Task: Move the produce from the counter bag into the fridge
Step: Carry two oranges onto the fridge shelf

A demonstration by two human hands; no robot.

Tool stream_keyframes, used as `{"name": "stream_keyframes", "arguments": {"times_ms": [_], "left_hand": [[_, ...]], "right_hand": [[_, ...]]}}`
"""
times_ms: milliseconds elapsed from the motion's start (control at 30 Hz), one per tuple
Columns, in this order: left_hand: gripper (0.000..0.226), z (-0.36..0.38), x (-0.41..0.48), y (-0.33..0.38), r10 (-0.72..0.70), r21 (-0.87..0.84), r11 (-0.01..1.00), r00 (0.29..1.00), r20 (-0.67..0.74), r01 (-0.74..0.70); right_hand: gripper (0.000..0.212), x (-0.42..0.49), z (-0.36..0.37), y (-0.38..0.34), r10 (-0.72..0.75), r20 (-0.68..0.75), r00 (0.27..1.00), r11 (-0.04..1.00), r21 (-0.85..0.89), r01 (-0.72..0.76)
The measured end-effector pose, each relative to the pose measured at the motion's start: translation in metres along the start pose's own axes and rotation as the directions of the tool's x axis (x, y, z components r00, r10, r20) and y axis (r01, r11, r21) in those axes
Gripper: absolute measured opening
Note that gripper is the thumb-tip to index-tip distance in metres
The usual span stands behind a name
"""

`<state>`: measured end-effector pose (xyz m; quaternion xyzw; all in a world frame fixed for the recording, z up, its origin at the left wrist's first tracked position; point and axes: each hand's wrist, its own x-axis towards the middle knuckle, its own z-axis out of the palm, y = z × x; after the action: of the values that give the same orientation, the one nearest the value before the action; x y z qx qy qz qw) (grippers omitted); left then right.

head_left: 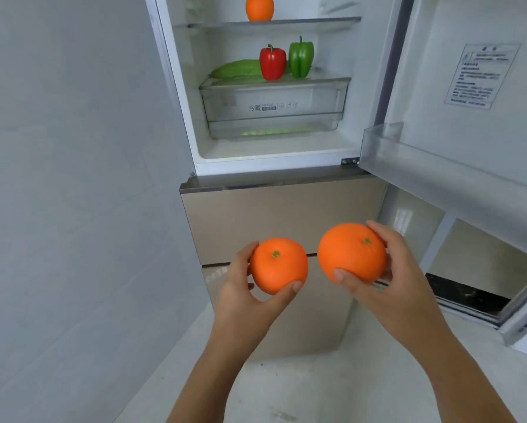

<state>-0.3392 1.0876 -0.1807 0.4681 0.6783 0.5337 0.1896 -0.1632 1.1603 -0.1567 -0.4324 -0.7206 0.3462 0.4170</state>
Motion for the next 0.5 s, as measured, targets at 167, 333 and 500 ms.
{"name": "stream_keyframes", "arguments": {"times_ms": [167,333,500], "left_hand": [[0.082,0.023,0.068,0.01,0.019,-0.061,0.998,0.996,-0.085,-0.024],[0.077,0.022,0.129,0.001,0.029,-0.042,0.999,0.992,-0.122,-0.034],[0.074,0.005,0.205,-0.003,0.084,-0.05,0.994,0.984,-0.157,-0.093]], "right_hand": [[0.079,0.084,0.002,0.004,-0.077,0.056,0.995,0.997,-0.009,0.077],[0.079,0.147,0.019,0.003,-0.112,0.075,0.991,0.994,0.025,0.111],[0.076,0.213,0.047,-0.003,-0.159,0.009,0.987,0.987,0.018,0.158]]}}
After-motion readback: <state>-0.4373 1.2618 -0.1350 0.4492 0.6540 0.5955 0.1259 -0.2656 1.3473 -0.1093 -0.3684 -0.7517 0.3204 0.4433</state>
